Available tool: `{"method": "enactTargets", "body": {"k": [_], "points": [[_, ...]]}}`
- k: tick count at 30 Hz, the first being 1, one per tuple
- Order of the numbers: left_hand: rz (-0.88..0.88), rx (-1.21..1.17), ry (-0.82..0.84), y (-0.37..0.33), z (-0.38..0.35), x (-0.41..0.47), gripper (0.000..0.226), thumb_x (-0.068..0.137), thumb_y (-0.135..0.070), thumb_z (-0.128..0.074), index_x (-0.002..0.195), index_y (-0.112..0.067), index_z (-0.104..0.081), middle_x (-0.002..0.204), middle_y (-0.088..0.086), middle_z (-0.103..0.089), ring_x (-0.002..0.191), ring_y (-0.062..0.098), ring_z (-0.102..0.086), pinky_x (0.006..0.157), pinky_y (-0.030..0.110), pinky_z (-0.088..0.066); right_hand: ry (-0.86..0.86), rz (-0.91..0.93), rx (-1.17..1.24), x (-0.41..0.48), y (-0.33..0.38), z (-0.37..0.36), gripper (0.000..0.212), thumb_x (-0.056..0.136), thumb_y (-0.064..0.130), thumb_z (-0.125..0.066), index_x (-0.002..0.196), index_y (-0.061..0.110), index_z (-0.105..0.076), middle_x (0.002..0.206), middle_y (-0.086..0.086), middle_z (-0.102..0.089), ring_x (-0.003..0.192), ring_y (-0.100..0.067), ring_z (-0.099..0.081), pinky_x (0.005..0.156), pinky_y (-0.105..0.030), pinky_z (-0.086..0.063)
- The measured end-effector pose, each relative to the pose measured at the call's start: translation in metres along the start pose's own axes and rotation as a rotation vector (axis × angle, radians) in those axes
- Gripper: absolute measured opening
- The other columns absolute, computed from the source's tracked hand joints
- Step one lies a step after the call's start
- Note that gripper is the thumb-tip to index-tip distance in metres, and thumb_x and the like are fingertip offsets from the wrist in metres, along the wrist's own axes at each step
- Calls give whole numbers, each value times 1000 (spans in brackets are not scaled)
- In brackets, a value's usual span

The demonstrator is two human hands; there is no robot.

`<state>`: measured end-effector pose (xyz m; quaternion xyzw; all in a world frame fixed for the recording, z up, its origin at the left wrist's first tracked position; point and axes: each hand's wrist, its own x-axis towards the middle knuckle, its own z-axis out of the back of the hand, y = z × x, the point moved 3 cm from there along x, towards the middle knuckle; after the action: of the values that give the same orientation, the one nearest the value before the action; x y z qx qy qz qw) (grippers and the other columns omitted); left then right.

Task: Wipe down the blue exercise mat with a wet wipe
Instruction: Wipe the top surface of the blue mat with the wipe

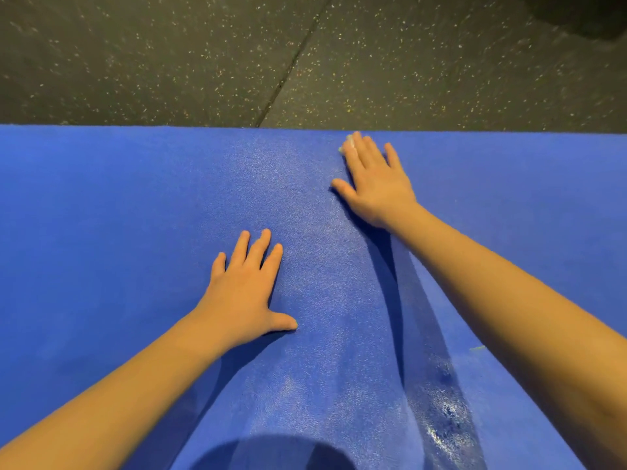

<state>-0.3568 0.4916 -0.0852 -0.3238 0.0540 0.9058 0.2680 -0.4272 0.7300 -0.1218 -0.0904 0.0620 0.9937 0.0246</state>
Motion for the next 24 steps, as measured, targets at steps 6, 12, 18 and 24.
{"method": "enactTargets", "body": {"k": [6,12,18,24], "points": [[9,69,-30,-5,-5,-3,115,76,-73,-56,152,-23,14,157,5,25,144,31,22,118,54,-6,-5,-169,138,-4,11,1,74,99,52,-30,154,9,-6,162,-9,3,149,-23,2,119,-42,2],[17,27,-31,-6,-6,-3,114,76,-70,-59,152,-24,13,157,2,26,144,29,24,118,52,-3,-22,-61,52,-23,-25,2,68,100,48,-33,153,11,-12,162,-8,-4,148,-24,-4,118,-42,0],[28,8,-53,-5,-13,-3,120,71,-78,-55,151,-24,16,156,2,30,143,27,27,118,51,0,35,50,141,-61,13,-12,77,98,54,-31,154,9,-5,162,-9,2,149,-24,2,118,-38,3],[37,-19,-94,-6,-16,-3,122,69,-77,-57,152,-23,14,157,1,26,144,26,24,118,51,0,-11,-97,80,-70,-18,-9,68,100,49,-30,154,12,-10,162,-7,-3,149,-23,-1,118,-40,2]]}}
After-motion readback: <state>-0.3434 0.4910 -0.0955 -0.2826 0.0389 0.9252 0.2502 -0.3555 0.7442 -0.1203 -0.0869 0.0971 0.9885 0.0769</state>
